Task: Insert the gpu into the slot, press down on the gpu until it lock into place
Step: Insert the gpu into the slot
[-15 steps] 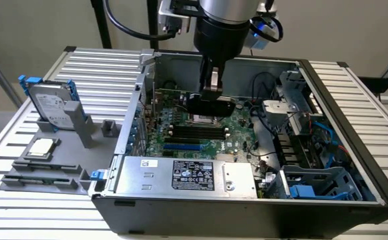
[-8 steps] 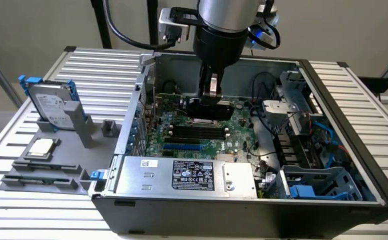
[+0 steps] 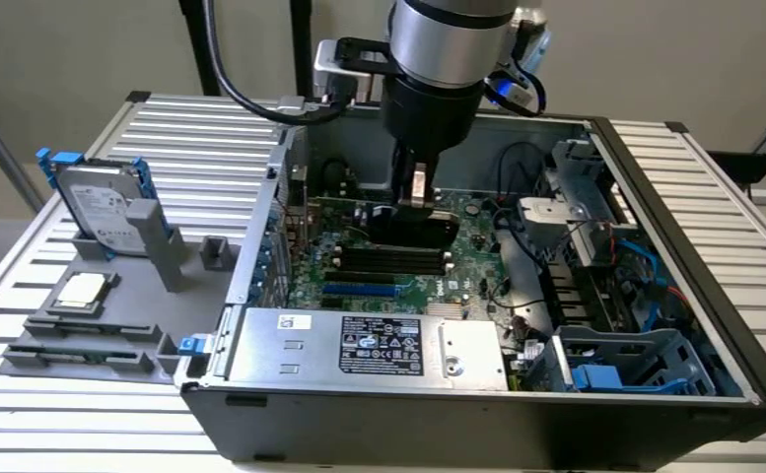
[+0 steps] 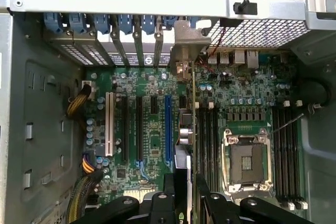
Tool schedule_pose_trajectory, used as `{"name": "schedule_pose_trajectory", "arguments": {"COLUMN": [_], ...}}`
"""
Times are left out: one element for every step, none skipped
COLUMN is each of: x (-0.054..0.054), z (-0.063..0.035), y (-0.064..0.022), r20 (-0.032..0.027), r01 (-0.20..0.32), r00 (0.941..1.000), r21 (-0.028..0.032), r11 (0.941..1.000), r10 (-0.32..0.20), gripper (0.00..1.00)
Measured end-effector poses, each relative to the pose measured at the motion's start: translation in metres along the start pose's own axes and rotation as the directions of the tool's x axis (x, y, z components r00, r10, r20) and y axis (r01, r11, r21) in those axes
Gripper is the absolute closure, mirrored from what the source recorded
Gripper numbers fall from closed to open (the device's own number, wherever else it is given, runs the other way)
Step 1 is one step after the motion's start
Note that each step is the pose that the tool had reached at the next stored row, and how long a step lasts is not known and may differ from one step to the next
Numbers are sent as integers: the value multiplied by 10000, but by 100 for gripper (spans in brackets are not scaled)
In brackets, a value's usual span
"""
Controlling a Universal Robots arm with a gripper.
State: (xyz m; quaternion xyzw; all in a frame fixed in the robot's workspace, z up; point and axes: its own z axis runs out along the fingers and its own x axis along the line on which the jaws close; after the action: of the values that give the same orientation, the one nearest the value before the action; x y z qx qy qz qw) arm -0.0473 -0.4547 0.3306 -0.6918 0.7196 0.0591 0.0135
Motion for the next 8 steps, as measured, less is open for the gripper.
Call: {"name": "schedule_pose_trajectory", "arguments": {"x": [2,2,2,2,2,2,2,2], "z": [11,12,12,13,13,13,13,13], "y": [-1,-1,-1,-1,-1,-1,-1,-1], "r20": [2,0,-1,0,1,1,1,1], "r01": [0,0,1,1,1,1,1,0], "r00": [10000,10000,10000,10000,10000,10000,10000,10000], "r21": [2,1,1,2,2,2,2,2], "r11": [10000,10000,10000,10000,10000,10000,10000,10000], "r10": [0,0,-1,-1,-1,-1,-1,0], "gripper": [74,74,74,74,74,74,74,74]}}
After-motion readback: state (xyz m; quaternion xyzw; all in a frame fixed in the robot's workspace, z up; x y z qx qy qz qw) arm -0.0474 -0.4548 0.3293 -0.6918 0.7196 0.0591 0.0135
